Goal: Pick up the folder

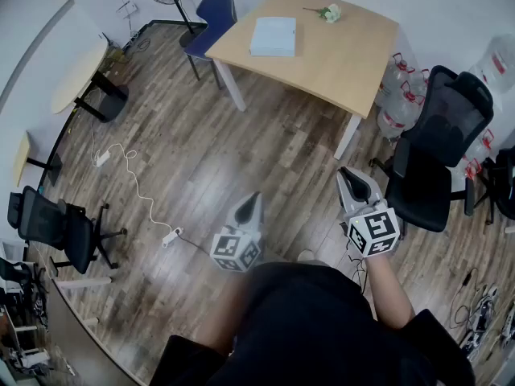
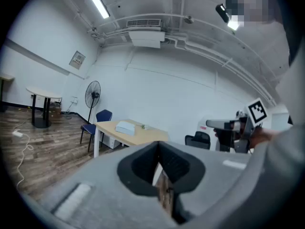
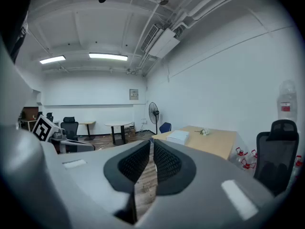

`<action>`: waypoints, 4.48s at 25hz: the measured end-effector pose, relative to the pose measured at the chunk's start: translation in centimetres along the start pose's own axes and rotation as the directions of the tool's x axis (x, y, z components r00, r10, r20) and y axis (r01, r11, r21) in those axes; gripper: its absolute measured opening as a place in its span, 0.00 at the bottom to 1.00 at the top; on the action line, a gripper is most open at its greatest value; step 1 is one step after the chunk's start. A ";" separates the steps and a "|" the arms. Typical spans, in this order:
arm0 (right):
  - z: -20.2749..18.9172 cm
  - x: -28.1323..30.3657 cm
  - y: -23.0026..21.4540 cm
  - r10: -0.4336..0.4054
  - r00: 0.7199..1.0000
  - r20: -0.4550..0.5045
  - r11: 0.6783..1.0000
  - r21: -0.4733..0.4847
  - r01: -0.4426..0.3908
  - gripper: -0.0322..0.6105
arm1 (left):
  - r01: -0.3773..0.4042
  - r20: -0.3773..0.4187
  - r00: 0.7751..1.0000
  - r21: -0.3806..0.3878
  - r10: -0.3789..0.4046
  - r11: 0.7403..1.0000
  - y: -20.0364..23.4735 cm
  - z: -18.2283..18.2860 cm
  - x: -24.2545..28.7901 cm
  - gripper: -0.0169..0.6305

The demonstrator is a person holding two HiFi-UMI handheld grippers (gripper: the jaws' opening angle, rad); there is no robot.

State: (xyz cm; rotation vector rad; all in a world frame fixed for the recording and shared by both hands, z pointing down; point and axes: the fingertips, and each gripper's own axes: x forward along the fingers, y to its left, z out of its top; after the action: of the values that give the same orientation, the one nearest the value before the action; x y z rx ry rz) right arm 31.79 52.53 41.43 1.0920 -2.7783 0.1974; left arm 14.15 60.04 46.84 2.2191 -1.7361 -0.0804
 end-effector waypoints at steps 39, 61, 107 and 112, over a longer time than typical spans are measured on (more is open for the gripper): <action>-0.8 20.2 -7.4 -0.015 0.997 -0.077 0.998 0.067 0.021 0.07 | -0.026 -0.021 0.999 -0.010 0.026 1.000 14.0 4.6 16.4 0.03; 6.9 52.4 -11.2 -0.072 0.985 -0.157 0.995 0.054 0.082 0.06 | 0.021 0.005 1.000 0.034 -0.021 0.999 39.1 18.3 34.1 0.03; 3.3 80.9 -45.6 -0.039 0.963 -0.265 0.973 0.208 0.096 0.05 | -0.107 -0.246 0.968 -0.229 0.048 0.968 52.7 17.6 76.0 0.03; 0.7 84.0 -48.5 -0.045 0.946 -0.321 0.955 0.265 0.136 0.06 | -0.151 -0.323 0.943 -0.197 0.082 0.969 54.1 14.5 78.7 0.03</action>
State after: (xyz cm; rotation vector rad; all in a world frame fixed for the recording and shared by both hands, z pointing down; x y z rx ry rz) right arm 4.14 -38.61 59.70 1.1321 -2.4597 0.7127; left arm -19.58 -29.43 60.37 1.8519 -1.5953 0.0984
